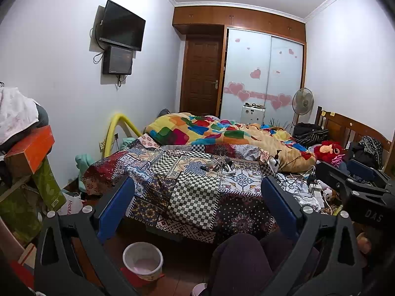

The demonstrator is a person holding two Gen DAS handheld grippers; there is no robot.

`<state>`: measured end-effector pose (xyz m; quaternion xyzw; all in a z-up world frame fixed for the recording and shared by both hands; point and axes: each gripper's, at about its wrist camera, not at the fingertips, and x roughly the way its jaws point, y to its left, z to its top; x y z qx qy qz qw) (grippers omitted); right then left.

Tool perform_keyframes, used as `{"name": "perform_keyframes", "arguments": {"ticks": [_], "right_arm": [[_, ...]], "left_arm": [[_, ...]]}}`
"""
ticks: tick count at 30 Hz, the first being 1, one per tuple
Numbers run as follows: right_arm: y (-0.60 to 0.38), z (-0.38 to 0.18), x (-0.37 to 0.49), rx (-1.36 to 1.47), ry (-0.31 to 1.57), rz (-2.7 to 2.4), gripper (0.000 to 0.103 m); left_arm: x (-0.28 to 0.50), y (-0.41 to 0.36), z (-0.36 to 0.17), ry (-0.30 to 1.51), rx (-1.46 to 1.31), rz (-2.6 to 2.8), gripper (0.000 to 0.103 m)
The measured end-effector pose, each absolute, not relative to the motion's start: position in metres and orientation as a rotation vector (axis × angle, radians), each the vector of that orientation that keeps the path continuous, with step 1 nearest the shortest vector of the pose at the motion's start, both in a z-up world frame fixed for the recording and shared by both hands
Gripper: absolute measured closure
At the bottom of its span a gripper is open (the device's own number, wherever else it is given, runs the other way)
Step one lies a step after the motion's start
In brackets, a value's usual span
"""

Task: Collect trash

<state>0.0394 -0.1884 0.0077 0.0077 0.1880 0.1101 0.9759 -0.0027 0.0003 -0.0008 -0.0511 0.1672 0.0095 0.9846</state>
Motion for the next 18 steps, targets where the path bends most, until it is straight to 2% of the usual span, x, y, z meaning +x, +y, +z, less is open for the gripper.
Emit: {"name": "perform_keyframes", "arguments": {"ticks": [18], "right_arm": [[-0.1893, 0.0088, 0.0382, 0.014, 0.377, 0.222, 0.0]], "left_arm": [[-0.0039, -0.001, -0.0003, 0.334, -0.101, 0.02, 0.0]]}}
